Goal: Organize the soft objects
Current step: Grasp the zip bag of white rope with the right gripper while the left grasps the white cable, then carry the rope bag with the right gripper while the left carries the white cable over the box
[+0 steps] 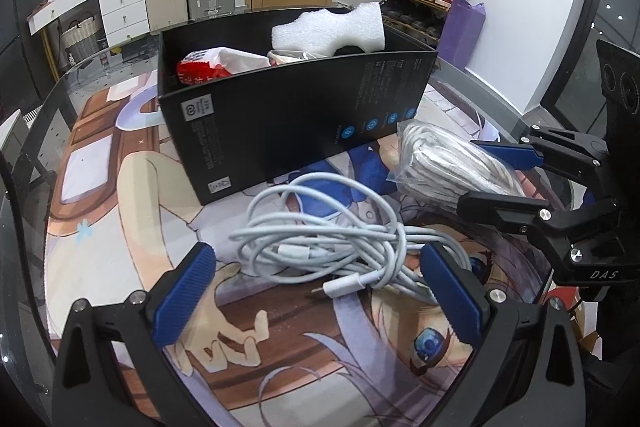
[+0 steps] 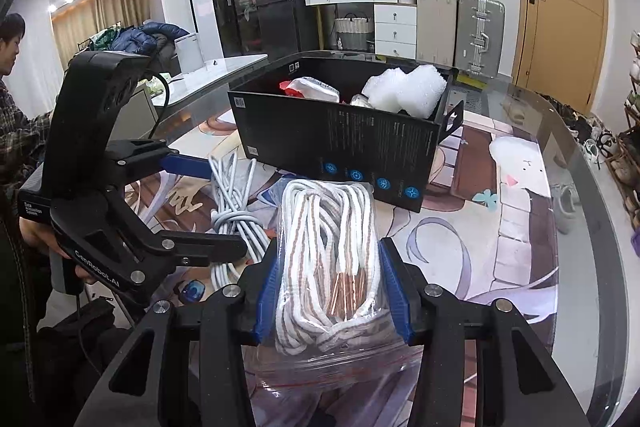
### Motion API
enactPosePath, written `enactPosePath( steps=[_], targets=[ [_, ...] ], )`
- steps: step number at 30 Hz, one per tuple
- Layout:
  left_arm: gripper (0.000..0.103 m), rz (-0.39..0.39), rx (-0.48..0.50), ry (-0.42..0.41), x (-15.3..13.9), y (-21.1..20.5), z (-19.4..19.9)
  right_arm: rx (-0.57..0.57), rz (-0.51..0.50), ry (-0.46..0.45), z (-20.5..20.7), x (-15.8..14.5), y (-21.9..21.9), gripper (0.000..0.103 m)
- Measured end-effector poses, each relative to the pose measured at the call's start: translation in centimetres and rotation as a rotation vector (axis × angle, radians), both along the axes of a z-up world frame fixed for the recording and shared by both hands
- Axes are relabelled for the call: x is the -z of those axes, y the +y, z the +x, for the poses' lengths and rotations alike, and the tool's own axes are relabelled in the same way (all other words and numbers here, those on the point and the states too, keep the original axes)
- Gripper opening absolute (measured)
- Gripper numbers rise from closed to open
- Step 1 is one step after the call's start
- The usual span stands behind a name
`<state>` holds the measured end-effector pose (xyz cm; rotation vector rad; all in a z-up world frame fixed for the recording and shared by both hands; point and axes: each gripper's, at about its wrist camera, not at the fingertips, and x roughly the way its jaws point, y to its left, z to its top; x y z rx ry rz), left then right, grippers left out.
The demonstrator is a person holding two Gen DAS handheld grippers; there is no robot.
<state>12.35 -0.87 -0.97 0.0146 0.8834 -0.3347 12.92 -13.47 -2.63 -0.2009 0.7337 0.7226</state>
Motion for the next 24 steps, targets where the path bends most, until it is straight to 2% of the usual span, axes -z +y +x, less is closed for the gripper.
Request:
enactPosePath(
  steps=[3,6,9,24],
  targets=[
    [0.084,-0.015,0.023,-0.014,-0.2,-0.2,-0.1,0.006,0.018,-0.004,0.0,-0.4,-0.4,0.047],
    [0.079,-0.031,0.017,-0.019,-0.3,-0.3,-0.3,0.012,0.027,-0.009,0.0,-0.6,-0.7,0.047],
    [0.071,-0.089,-0.007,-0.015,-0.4,0.5,-0.4,0.016,0.032,-0.014,0.1,-0.8,-1.0,0.047],
    [0.069,-0.124,-0.044,-0.078,-1.5,0.9,-3.0,0.011,0.076,-0.062,-0.4,-2.0,-1.5,0.047]
  ],
)
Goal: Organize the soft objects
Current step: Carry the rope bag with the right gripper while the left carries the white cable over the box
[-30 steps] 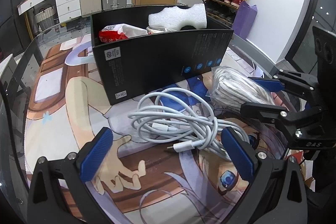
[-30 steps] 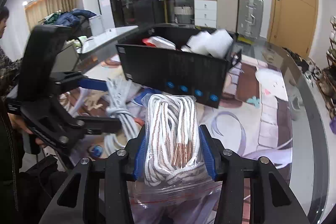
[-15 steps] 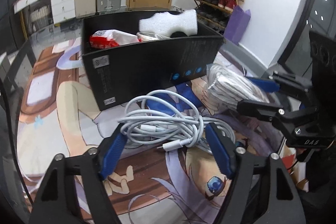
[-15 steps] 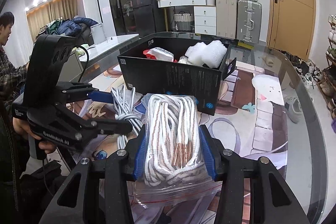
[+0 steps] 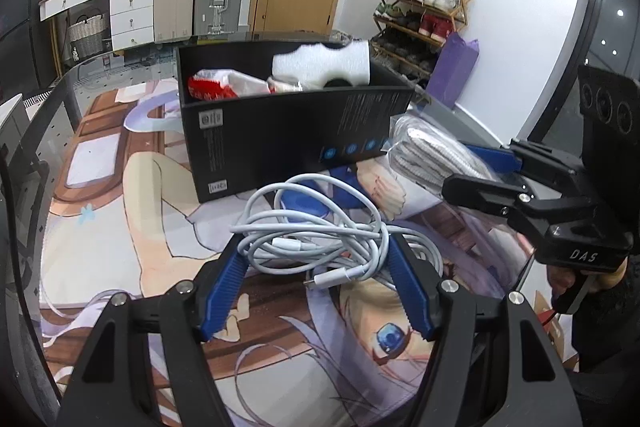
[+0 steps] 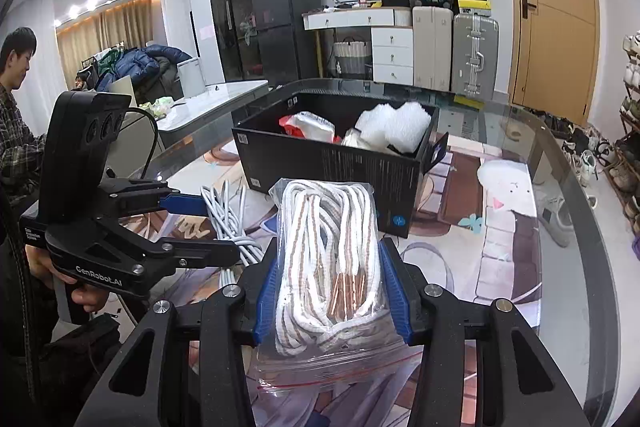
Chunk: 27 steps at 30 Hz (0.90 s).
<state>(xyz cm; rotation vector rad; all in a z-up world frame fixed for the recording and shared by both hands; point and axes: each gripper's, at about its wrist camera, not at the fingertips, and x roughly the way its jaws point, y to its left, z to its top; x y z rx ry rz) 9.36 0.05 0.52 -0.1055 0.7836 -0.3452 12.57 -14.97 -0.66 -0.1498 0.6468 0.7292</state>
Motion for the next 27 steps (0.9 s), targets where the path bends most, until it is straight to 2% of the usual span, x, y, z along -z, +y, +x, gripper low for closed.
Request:
enactPosePath(
  steps=[14,27],
  targets=[
    [0.069,-0.058,-0.083,-0.110,-4.1,2.1,0.0,0.047,0.038,-0.072,-0.4,-2.5,-0.8,0.047],
    [0.069,-0.026,-0.123,-0.150,-6.8,3.4,4.0,0.050,-0.020,-0.130,1.1,-5.3,0.5,0.047]
  ],
)
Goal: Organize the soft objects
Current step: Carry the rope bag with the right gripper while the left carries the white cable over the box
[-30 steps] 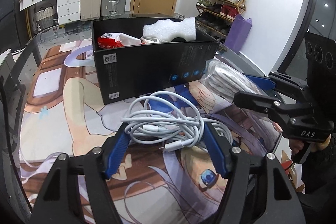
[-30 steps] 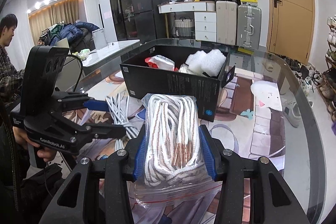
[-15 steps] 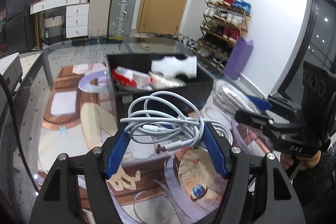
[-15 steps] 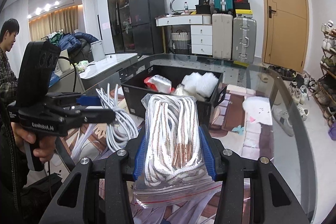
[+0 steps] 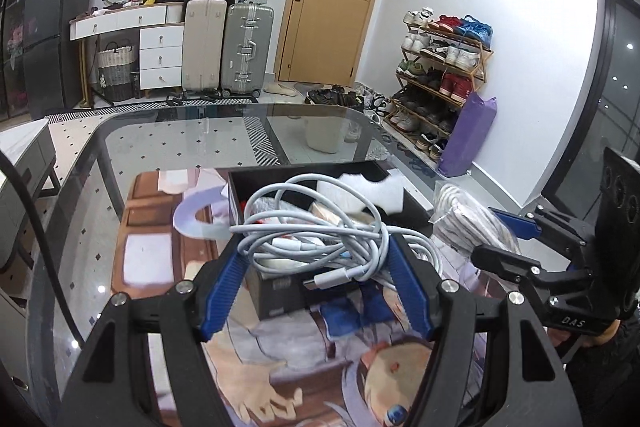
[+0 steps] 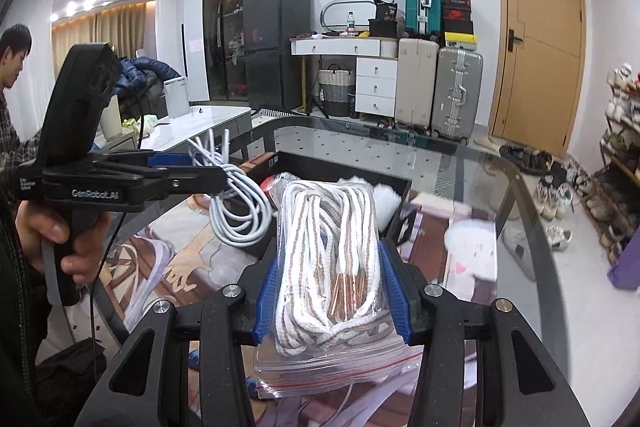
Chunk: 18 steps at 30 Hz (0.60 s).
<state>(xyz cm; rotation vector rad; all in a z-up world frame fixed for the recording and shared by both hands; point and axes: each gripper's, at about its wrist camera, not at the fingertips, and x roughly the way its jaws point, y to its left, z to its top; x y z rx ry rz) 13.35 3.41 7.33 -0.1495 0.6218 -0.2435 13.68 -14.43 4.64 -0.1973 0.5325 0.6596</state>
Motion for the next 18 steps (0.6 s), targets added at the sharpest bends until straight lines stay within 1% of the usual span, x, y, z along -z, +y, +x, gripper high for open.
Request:
enactPosePath(
  steps=[8,12,18],
  targets=[
    [0.069,0.030,0.003,-0.005,-0.3,-0.3,2.1,0.000,-0.038,-0.035,2.6,-1.8,1.2,0.047],
    [0.070,0.048,-0.003,0.000,-0.2,-0.4,3.2,-0.005,-0.053,-0.052,3.6,-1.9,2.1,0.047],
    [0.070,0.073,-0.025,-0.004,-0.1,-0.3,4.3,0.000,-0.068,-0.041,5.2,-1.4,2.8,0.047]
  ],
)
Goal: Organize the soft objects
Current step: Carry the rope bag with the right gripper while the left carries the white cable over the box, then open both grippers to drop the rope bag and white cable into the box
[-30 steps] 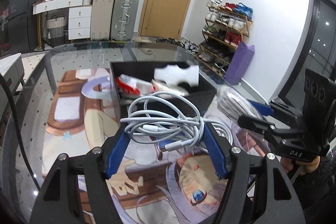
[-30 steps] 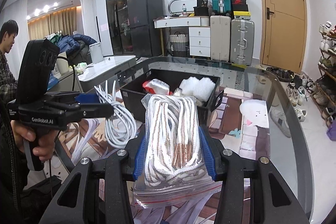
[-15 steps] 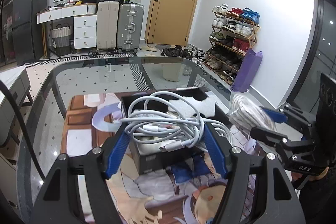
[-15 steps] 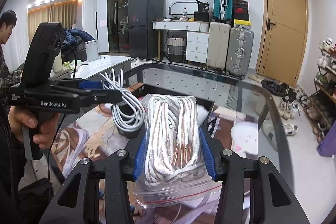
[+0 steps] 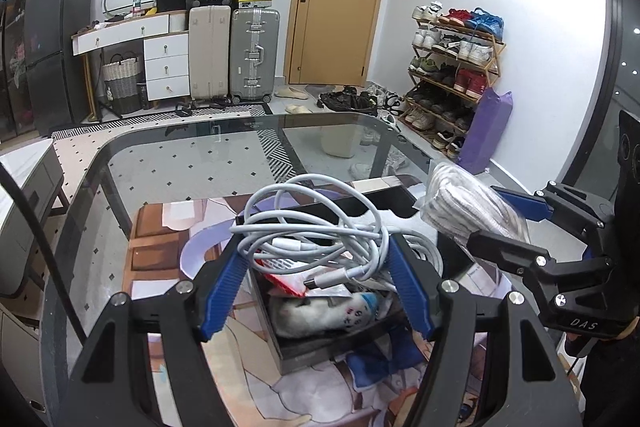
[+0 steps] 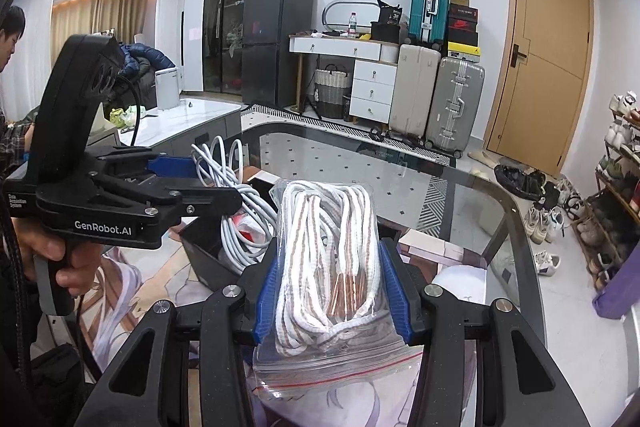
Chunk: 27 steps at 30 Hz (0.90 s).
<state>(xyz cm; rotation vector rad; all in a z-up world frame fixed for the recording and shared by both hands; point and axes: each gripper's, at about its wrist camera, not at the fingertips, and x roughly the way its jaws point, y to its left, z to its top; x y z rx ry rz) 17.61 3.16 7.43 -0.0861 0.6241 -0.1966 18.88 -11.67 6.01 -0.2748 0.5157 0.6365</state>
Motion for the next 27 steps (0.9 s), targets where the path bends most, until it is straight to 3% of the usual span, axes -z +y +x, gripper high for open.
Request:
enactPosePath(
  steps=[6,22,25,27],
  targets=[
    [0.070,0.062,0.002,0.013,0.9,-0.7,0.9,-0.012,-0.024,0.006,2.0,0.3,1.2,0.047],
    [0.070,0.103,0.058,0.069,3.0,-2.5,2.3,-0.047,-0.134,0.019,5.1,3.0,3.5,0.048],
    [0.070,0.100,0.068,0.077,2.9,-2.6,2.2,-0.050,-0.136,0.024,5.2,3.3,3.2,0.052],
    [0.070,0.096,0.074,0.079,2.8,-2.5,2.1,-0.049,-0.129,0.027,5.0,3.3,2.9,0.062]
  ],
)
